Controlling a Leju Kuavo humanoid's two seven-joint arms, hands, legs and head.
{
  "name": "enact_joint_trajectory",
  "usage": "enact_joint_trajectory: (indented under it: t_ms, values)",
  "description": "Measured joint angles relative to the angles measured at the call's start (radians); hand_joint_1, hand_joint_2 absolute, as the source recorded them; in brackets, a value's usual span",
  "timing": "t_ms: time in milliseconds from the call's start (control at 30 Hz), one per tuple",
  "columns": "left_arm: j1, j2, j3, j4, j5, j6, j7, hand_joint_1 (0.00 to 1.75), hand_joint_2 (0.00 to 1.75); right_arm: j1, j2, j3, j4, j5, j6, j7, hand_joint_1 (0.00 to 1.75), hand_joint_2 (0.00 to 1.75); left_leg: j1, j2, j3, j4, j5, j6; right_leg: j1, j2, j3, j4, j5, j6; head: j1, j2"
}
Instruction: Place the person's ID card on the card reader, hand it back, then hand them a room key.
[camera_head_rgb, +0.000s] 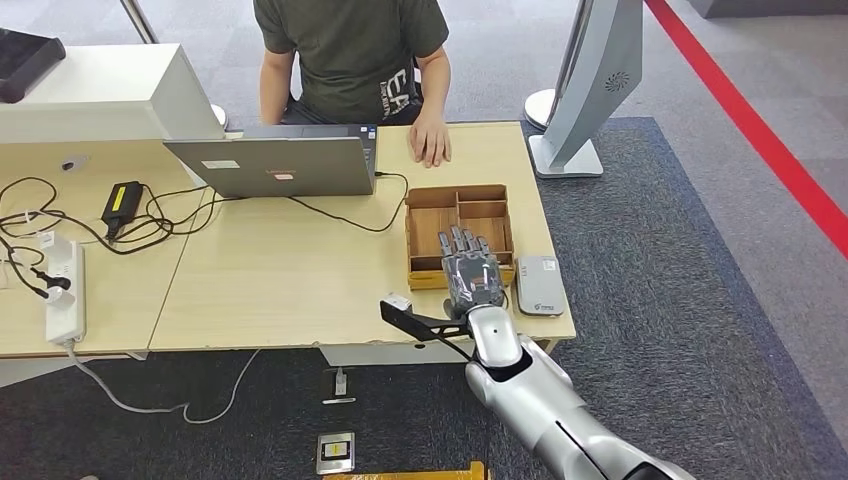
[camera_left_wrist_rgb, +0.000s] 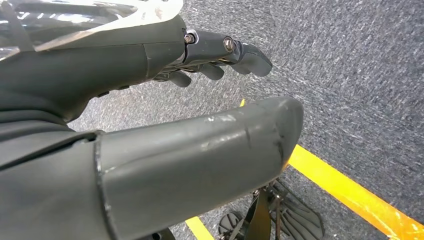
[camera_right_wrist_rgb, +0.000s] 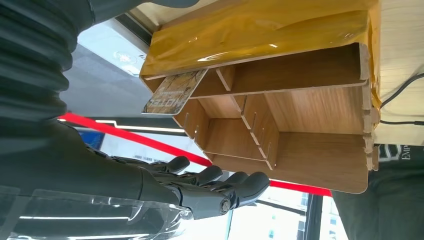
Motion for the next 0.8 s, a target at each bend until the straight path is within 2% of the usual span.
enact_joint_trajectory:
  t_ms: [800]
  values:
    - [0.000, -0.035, 0.014, 0.000, 0.017, 0.079, 0.049, 0.00, 0.00, -0.053, 0.015, 0.021, 0.053, 0.031, 0.021, 0.024, 0.00, 1.75, 0.000, 0.000, 0.000, 0.000, 0.000, 0.000, 0.000, 0.000, 0.000, 0.000, 0.000, 0.000, 0.000, 0.000]
